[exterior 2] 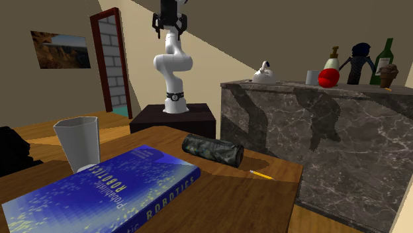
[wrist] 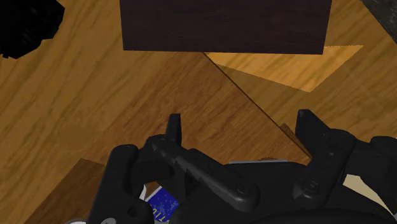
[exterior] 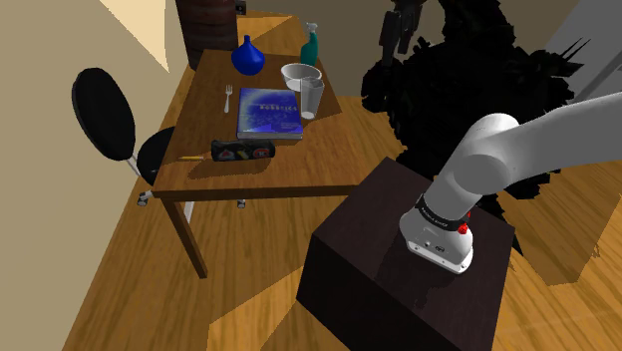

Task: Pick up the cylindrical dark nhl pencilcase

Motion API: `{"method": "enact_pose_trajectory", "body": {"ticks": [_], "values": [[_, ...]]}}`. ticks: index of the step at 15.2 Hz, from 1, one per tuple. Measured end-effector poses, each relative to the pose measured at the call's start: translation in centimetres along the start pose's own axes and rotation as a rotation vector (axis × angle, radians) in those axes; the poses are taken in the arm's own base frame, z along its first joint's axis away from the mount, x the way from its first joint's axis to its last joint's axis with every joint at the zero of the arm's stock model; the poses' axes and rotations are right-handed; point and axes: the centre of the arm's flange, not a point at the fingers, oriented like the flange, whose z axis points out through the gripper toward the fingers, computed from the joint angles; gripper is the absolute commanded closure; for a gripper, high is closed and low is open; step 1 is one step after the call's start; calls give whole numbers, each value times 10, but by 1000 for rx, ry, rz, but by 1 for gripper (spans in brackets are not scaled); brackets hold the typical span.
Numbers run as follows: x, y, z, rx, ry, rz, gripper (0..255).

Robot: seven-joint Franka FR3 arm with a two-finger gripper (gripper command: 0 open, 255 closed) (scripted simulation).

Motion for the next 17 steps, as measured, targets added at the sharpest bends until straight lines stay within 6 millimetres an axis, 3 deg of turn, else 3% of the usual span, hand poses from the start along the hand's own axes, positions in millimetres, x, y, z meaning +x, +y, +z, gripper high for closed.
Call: {"method": "enact_pose_trajectory", "body": {"ticks": [2,5,11,17], "values": [[5,1,3,3,-1,-9,0],[32,6,22,21,-6,-57,0],[104,15,65,61,-15,-170,0],[169,10,108,101,-23,-285,0]]}}
